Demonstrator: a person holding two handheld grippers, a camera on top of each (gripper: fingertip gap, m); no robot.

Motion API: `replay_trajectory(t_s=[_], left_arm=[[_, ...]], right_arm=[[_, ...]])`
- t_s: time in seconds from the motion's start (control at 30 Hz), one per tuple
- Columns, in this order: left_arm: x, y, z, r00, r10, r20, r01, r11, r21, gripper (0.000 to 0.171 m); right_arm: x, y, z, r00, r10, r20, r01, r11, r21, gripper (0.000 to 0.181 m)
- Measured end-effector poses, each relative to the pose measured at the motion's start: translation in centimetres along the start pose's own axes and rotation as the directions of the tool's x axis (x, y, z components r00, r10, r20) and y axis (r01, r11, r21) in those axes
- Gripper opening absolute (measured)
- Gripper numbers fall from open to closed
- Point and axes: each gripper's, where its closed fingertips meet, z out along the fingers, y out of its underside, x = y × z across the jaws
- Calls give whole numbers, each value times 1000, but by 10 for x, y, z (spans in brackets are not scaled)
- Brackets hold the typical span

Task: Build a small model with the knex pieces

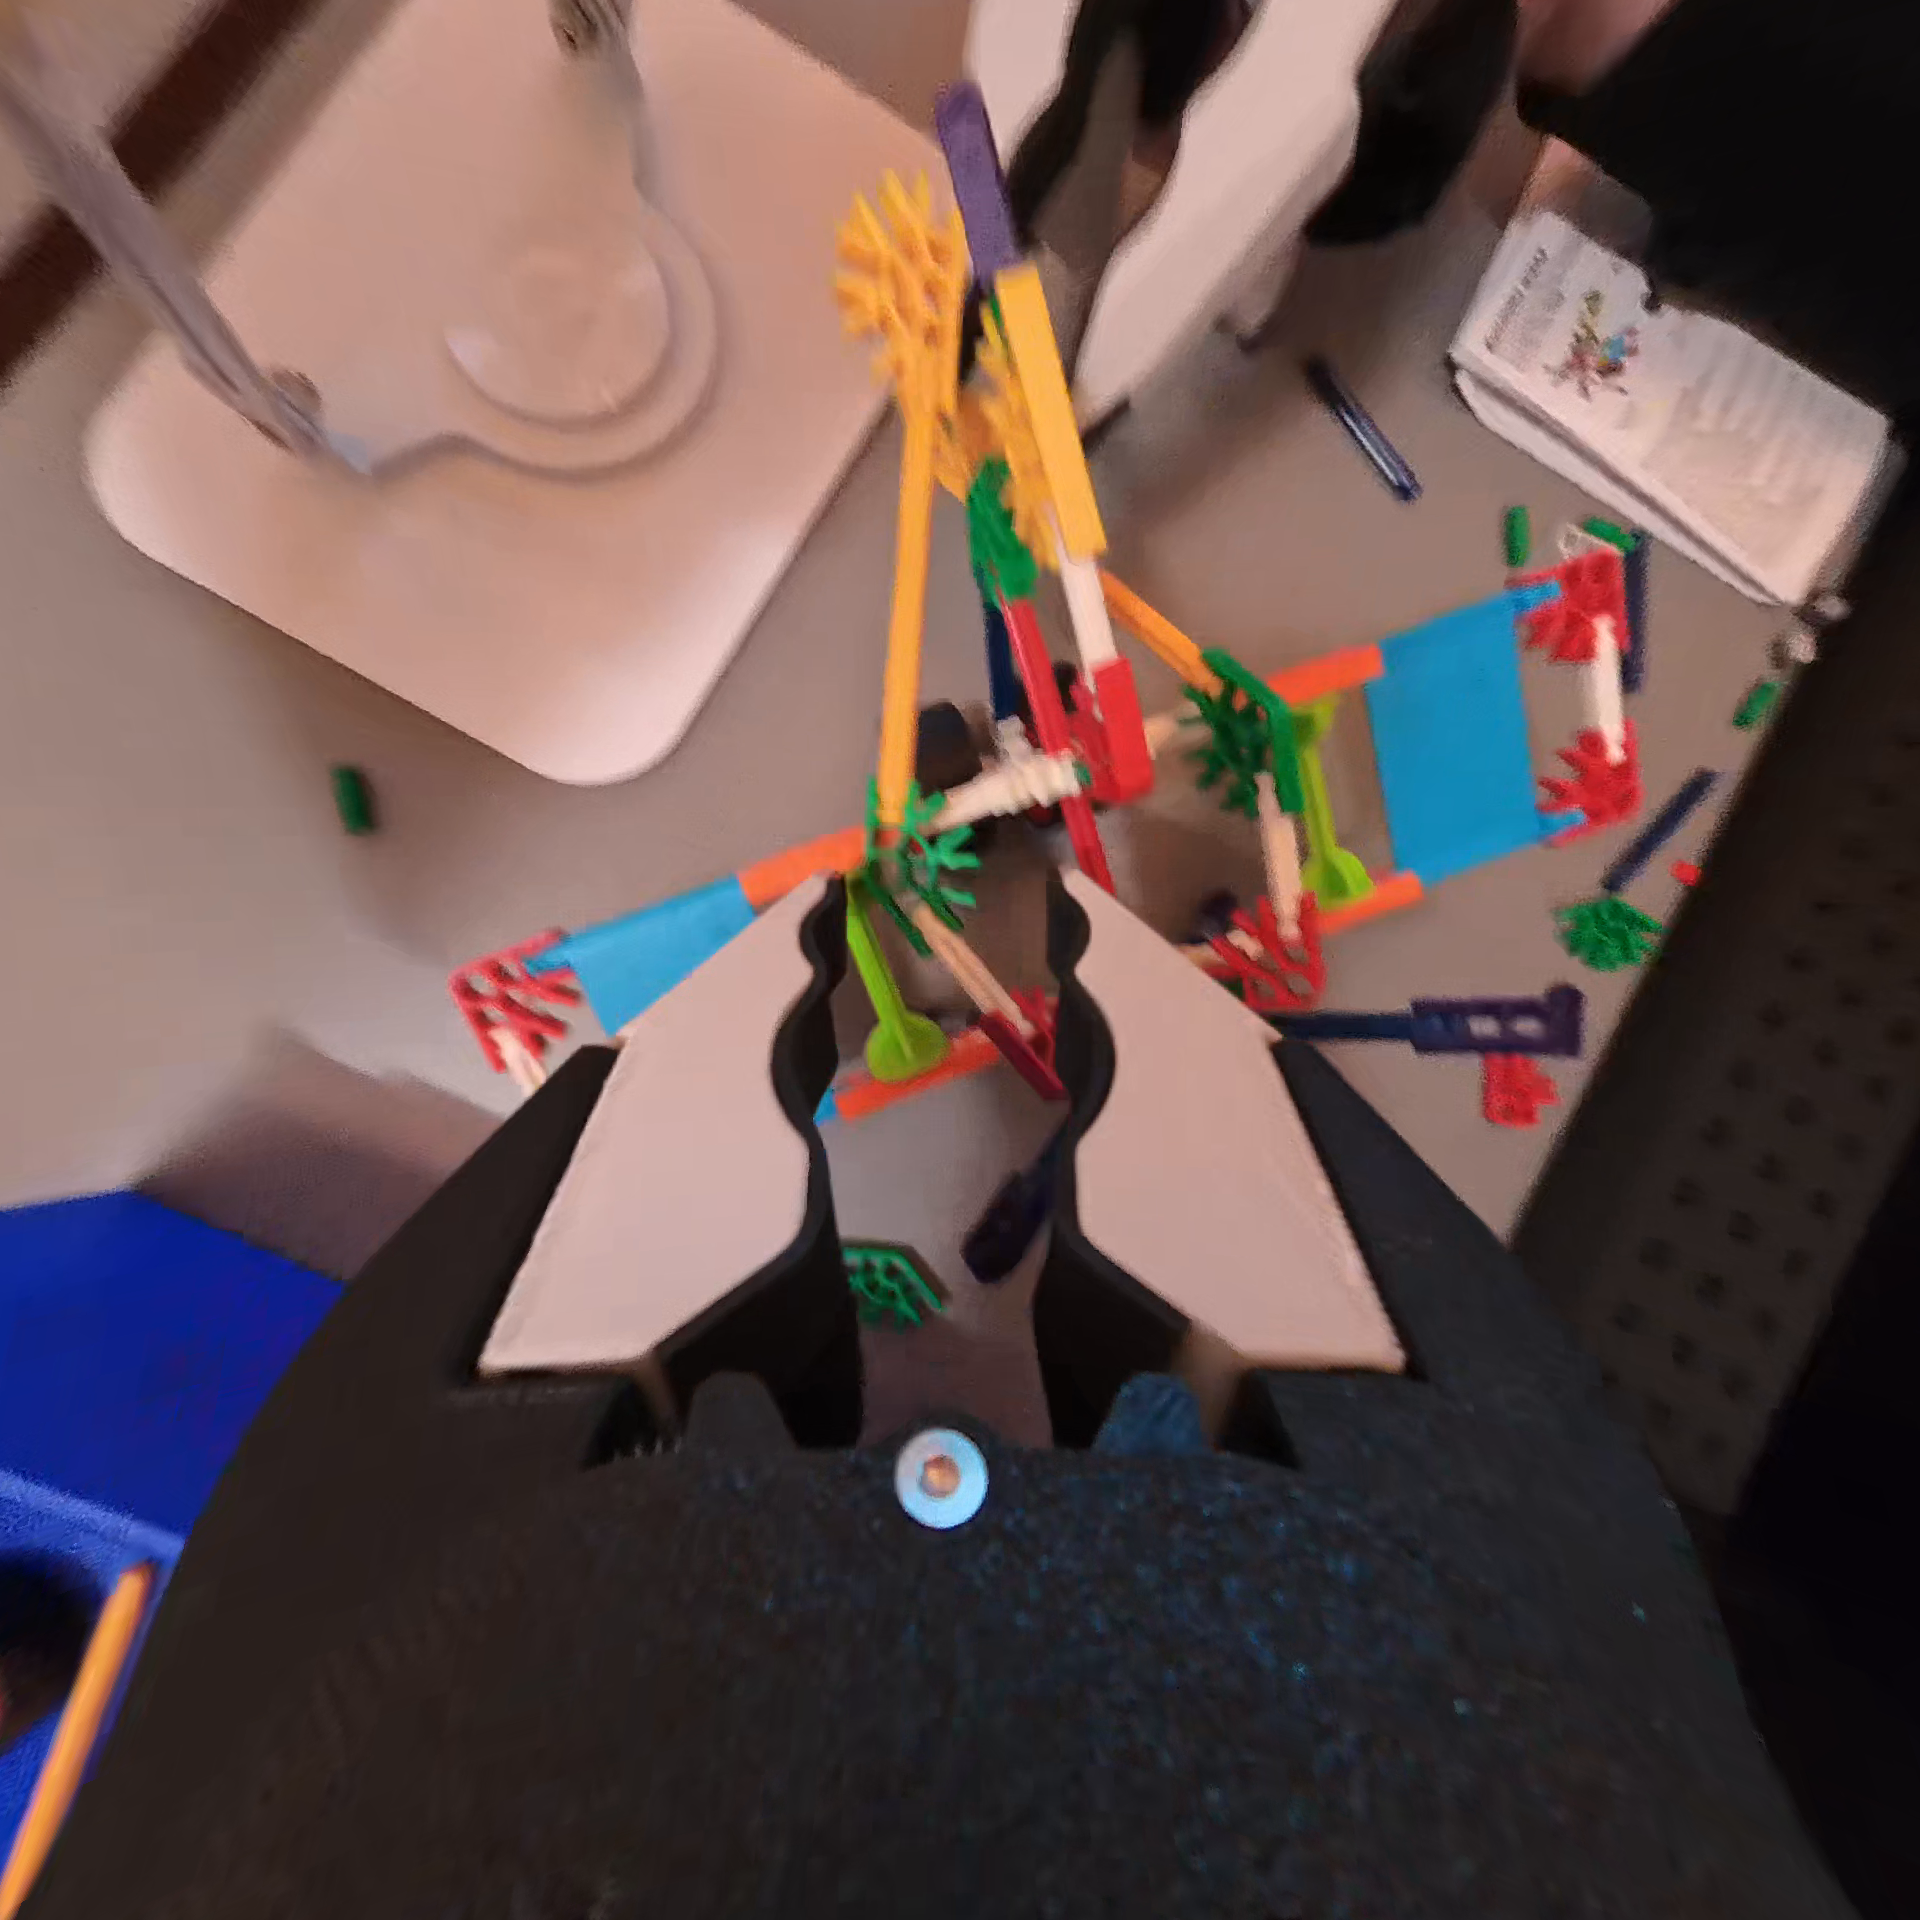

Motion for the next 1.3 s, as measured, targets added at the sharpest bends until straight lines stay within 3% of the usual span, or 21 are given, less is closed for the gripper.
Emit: replay_trajectory(t_s=[0.1,0.23,0.37,0.47,0.77,0.93,1.3], left_arm=[[-3,16,7,999,-44,12,45,996,-71,40],[-9,21,16,997,-76,19,78,993,-92,30],[-13,12,17,998,-28,62,32,998,-60,25],[-19,10,18,990,31,138,-20,997,-81,11],[-18,-9,17,942,209,262,-194,978,-81,11],[-13,-21,11,891,286,352,-300,954,-17,11],[-23,-24,8,847,301,438,-348,937,29,20]], right_arm=[[0,1,2,1000,1,1,-1,1000,-3,26],[-3,7,7,1000,-9,6,9,1000,-27,25],[-9,10,11,999,-13,36,14,999,-37,25],[-16,15,16,998,-23,62,27,998,-62,25],[-21,19,14,997,-32,68,36,997,-66,23],[-23,16,7,996,-26,83,29,999,-36,23],[-35,22,4,985,42,166,-33,998,-61,18]])
